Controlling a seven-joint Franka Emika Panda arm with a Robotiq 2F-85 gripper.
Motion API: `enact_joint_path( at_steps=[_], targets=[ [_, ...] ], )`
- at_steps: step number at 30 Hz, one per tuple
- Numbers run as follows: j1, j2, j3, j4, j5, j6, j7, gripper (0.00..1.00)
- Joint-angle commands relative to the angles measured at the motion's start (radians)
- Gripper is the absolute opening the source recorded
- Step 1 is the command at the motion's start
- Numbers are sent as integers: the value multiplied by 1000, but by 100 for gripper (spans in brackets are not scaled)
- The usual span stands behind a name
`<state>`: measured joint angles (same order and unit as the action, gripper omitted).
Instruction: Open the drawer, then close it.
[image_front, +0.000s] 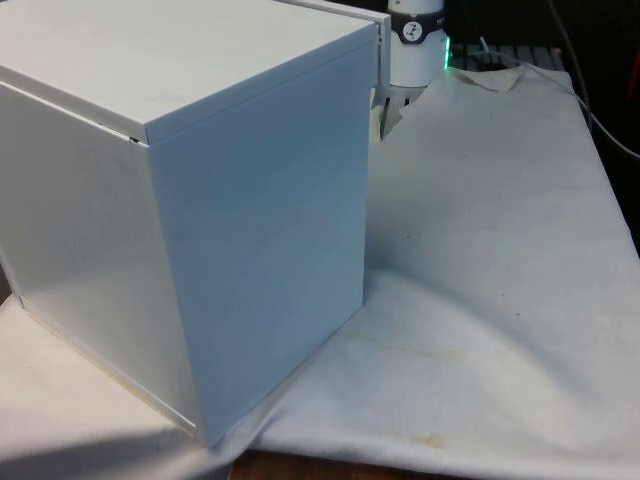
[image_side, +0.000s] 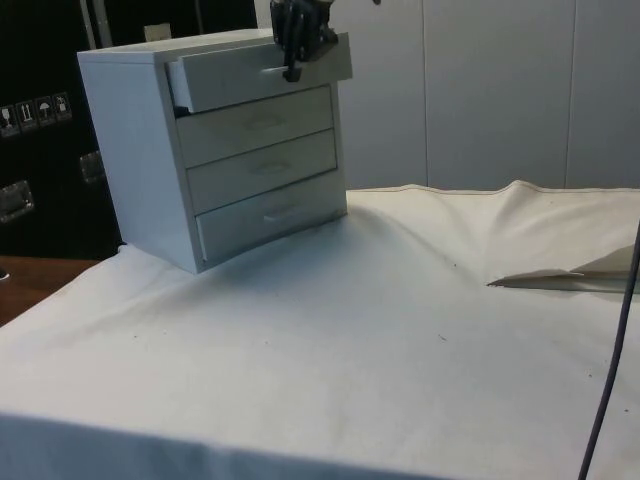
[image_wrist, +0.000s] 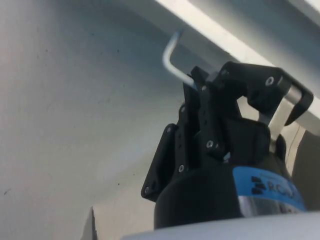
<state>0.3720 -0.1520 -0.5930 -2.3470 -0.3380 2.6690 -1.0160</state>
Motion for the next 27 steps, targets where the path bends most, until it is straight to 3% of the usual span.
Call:
enact_joint_path(
  at_steps=[1,2,3,9,10,11,18,19,20,26,27],
  targets=[
    [-6,-14,13,-10,-35,0,33,1],
    [0,-8,1,-8,-8,0,6,1],
    [-6,-21,15,-17,-43,0,39,1],
    [-6,-77,30,-74,-114,2,100,1],
    [0,-74,14,-74,-94,0,76,1],
    [-6,-84,31,-80,-122,2,106,1],
    [-9,-137,43,-135,-184,3,159,1],
    [0,-132,29,-134,-166,0,142,1],
    [-9,-143,45,-142,-191,3,165,1],
    [-9,-187,51,-186,-237,2,202,1],
    [0,-176,35,-179,-215,1,183,1]
  ],
)
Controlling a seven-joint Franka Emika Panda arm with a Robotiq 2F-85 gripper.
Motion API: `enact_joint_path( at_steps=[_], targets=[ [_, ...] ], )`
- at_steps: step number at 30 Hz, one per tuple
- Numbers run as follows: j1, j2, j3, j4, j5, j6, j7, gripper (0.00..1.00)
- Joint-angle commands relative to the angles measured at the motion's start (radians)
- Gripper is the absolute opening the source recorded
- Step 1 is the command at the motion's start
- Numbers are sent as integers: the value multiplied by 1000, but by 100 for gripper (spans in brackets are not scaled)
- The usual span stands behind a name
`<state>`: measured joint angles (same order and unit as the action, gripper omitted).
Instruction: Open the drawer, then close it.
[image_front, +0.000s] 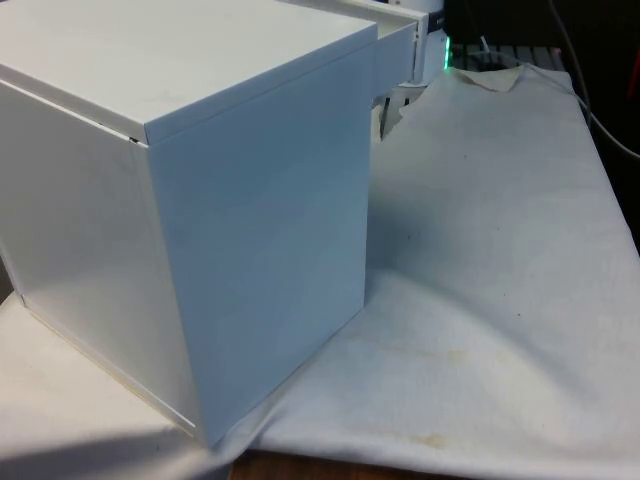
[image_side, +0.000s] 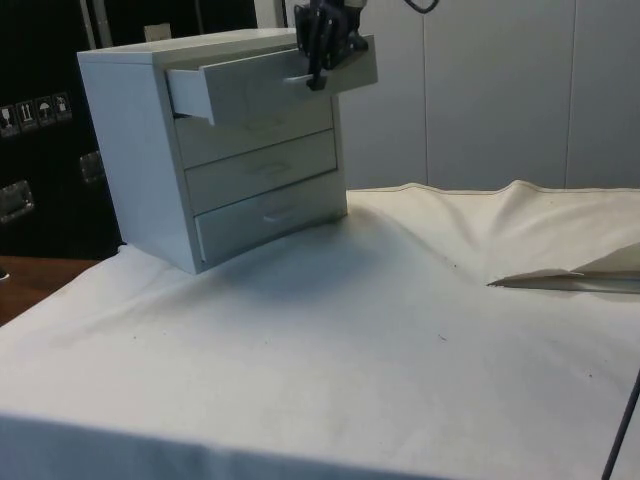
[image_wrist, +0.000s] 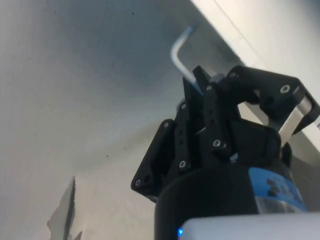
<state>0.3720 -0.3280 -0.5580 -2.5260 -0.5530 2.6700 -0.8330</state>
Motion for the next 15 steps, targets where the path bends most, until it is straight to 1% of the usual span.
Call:
enact_joint_path(
  at_steps=[1,4,6,7,8,9,11,15],
  targets=[
    [-10,-18,17,-14,-28,1,24,1],
    [-11,-44,17,-38,-46,2,34,1],
    [-12,-50,16,-44,-49,3,34,1],
    [-14,-64,14,-57,-52,4,32,1],
    [-1,-52,2,-50,-31,0,19,1],
    [-14,-71,13,-63,-53,5,30,1],
    [-16,-84,11,-76,-57,6,28,1],
    [-16,-117,8,-106,-64,7,27,1]
  ],
)
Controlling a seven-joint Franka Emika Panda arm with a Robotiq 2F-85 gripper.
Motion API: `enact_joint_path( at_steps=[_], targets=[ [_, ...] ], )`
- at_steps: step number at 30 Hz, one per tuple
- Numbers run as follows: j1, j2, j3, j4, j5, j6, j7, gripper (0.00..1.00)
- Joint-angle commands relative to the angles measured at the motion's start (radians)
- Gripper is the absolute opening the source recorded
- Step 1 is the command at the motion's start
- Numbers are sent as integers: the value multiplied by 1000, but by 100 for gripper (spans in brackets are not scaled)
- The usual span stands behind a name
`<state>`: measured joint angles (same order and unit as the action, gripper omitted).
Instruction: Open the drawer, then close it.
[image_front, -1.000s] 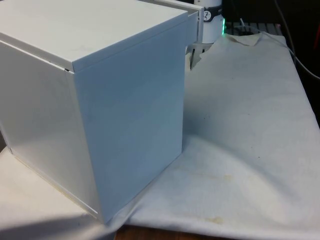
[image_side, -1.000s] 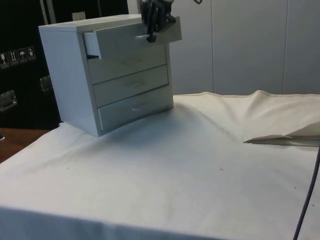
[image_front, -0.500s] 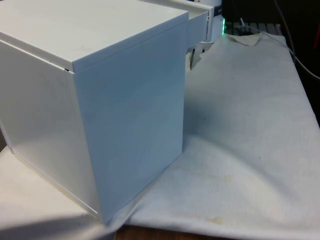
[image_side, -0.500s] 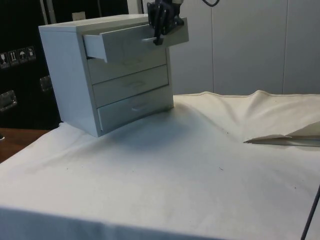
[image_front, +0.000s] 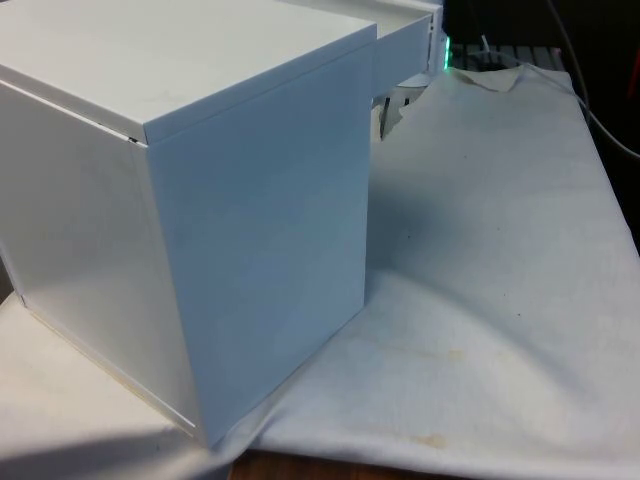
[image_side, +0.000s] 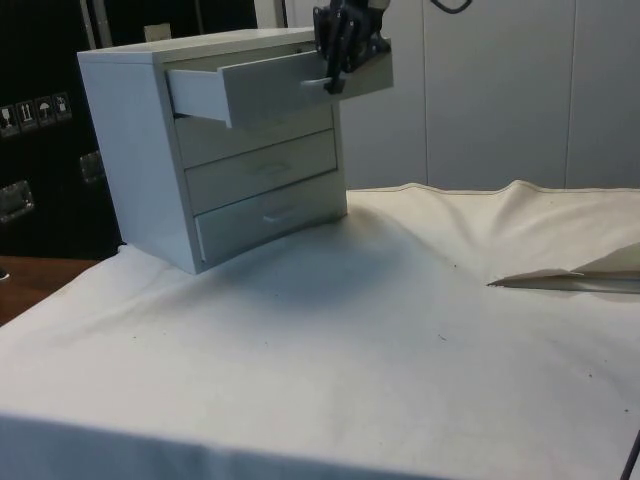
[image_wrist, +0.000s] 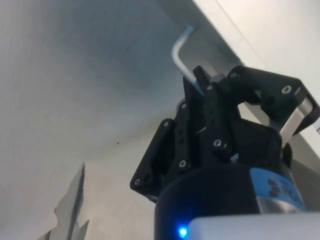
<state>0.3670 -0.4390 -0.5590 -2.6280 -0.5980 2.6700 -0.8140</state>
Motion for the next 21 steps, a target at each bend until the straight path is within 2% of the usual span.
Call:
enact_joint_path(
  at_steps=[1,2,3,10,11,12,17,19,20,21],
  targets=[
    [-12,-11,9,-8,-19,8,8,1],
    [0,-5,0,-5,-1,0,0,1],
    [-12,-16,9,-12,-19,8,7,1],
    [-8,-33,5,-29,-13,6,5,1],
    [-1,-29,-1,-26,-1,0,-1,1],
    [-9,-35,5,-31,-12,6,5,1],
    [-14,-55,4,-48,-16,4,6,1],
    [-21,-75,7,-66,-21,7,10,1],
    [-4,-58,-4,-53,-1,0,0,1],
    [-22,-81,8,-72,-22,7,11,1]
  ],
)
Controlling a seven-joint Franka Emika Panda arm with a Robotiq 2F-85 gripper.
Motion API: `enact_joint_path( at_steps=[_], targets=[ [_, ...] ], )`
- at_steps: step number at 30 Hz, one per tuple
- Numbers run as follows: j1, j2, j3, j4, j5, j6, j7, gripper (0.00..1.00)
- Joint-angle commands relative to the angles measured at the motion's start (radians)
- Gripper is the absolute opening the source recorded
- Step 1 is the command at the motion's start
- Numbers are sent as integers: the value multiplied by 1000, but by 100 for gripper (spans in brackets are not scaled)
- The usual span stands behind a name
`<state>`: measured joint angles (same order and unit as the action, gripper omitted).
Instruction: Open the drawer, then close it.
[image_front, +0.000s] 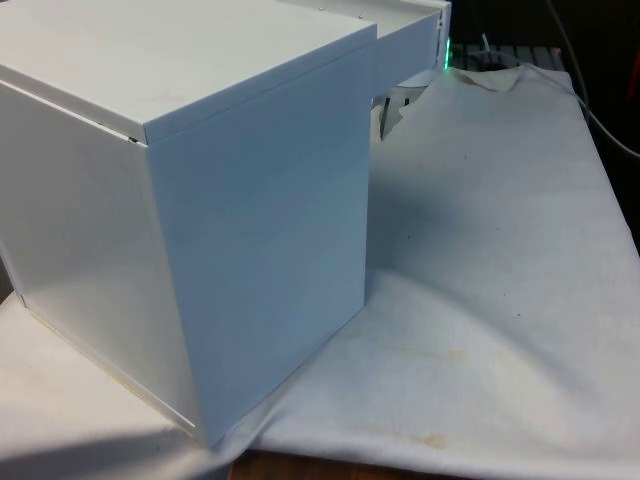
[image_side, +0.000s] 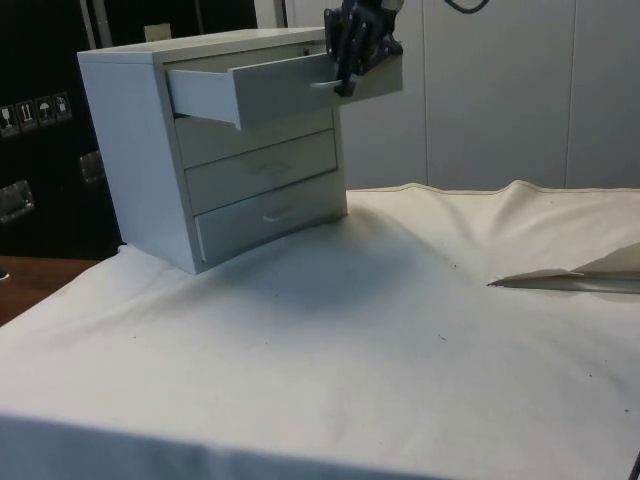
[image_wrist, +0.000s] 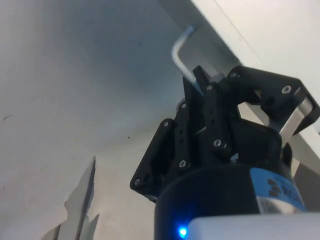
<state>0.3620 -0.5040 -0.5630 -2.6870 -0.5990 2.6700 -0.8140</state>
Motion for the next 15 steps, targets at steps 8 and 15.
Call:
enact_joint_path(
  at_steps=[8,15],
  targets=[
    [-16,-39,5,-30,-22,10,9,1],
    [-7,-36,0,-28,-11,5,2,12]
  ],
)
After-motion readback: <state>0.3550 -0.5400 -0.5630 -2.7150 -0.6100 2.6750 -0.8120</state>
